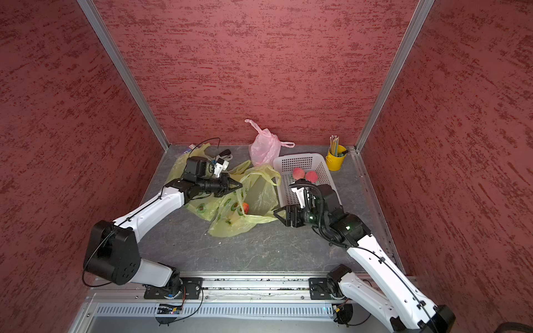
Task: Place the peach into a plastic bag & tie a knot
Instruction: Adjust the plastic bag at the center of the board.
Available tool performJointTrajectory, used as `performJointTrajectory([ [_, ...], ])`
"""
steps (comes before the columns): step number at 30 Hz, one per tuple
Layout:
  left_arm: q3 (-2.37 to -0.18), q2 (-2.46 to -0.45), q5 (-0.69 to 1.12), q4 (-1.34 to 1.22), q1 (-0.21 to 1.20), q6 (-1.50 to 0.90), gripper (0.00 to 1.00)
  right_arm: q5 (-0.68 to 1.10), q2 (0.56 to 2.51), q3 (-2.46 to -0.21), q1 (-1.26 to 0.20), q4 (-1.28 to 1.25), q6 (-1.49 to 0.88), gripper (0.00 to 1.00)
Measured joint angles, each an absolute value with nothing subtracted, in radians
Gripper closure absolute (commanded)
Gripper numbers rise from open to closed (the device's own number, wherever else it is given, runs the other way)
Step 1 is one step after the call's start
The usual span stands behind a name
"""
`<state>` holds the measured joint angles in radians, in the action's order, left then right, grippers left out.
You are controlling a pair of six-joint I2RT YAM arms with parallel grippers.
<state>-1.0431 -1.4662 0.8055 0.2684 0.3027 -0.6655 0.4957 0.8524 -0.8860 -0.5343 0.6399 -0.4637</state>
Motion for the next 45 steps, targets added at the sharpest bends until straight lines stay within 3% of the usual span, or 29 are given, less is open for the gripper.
performJointTrajectory([
  [3, -1.043, -1.466, 0.805, 0.268, 0.303, -0.665, 1.0, 0.506, 0.861, -0.886, -0.535, 0.645, -0.456, 0.53],
  [9, -1.043, -1.468, 0.805, 0.268, 0.303, -0.665, 1.0, 0.522, 0.88, -0.887, -0.535, 0.641, -0.453, 1.0],
  [11, -1.043, -1.467, 0.805, 0.27, 0.303, -0.665, 0.85, 0.536, 0.889, -0.889, -0.535, 0.633, -0.461, 1.0],
  [14, -1.043, -1.444, 0.785, 0.291, 0.302, -0.658, 0.47, 0.56, 0.919, -0.92, -0.535, 0.613, -0.468, 1.0],
  [24, -1.044, -1.039, 0.713, 0.393, 0.342, -0.468, 0.14, 0.696, 1.14, -1.17, -0.535, 0.422, -0.513, 1.0],
  [31, -1.022, -0.855, 0.548, 0.406, 0.534, -0.261, 0.06, 0.758, 1.26, -1.286, -0.543, 0.354, -0.543, 1.0],
  [40, -0.975, -0.986, 0.229, 0.386, 0.697, -0.097, 0.01, 0.783, 1.289, -1.316, -0.581, 0.327, -0.566, 1.0],
  [43, -0.965, -1.033, 0.172, 0.329, 0.708, -0.088, 0.04, 0.782, 1.298, -1.316, -0.598, 0.317, -0.574, 1.0],
  [45, -0.965, -1.057, 0.146, 0.278, 0.72, -0.088, 0.13, 0.782, 1.306, -1.316, -0.607, 0.31, -0.579, 1.0],
])
